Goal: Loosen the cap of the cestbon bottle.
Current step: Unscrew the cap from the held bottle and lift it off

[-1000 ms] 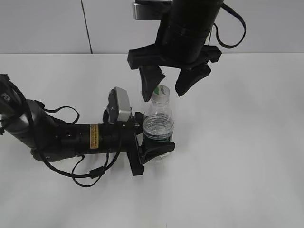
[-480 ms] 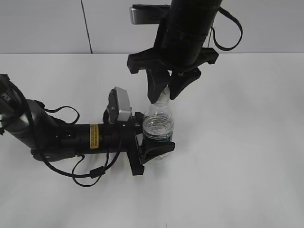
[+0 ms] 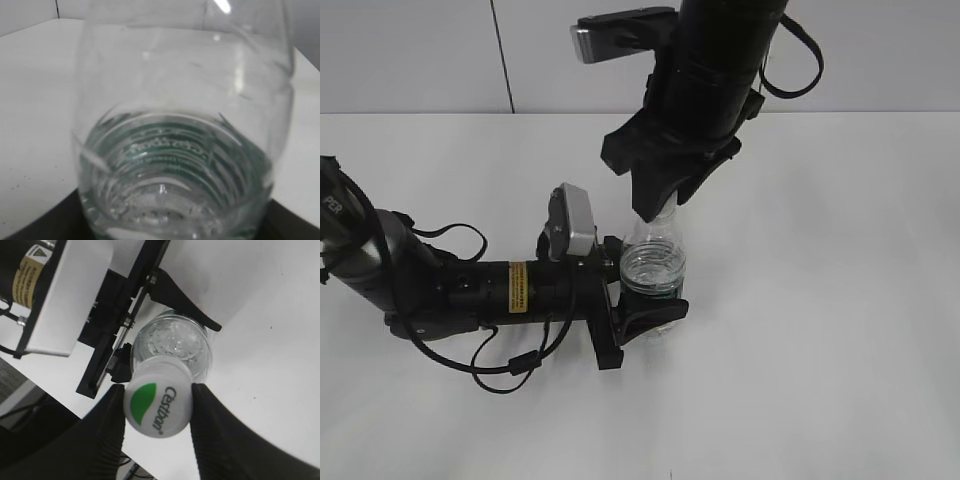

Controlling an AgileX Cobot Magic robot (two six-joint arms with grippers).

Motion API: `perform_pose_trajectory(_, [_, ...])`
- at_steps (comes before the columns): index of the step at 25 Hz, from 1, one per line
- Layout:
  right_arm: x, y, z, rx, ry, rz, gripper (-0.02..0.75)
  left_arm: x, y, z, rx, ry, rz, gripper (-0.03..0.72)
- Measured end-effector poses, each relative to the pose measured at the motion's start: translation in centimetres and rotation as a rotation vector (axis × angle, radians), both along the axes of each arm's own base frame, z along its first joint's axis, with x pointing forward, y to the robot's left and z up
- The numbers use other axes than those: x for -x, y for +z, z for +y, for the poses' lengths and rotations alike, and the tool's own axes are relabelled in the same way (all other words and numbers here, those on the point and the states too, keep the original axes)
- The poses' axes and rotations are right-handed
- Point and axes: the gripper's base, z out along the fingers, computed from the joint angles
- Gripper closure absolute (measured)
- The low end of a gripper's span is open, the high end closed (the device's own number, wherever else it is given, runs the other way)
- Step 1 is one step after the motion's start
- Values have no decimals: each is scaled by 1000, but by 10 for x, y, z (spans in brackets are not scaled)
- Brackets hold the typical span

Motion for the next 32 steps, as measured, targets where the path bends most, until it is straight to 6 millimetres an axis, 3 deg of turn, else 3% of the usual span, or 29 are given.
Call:
perform_pose_trajectory(20, [-1, 0, -1, 54, 995, -267, 435, 1, 0, 0, -2, -7, -5, 276])
perform_pose_trajectory(32, [-3, 0, -4, 112, 1201, -322, 435, 1, 0, 0, -4, -17, -8, 276])
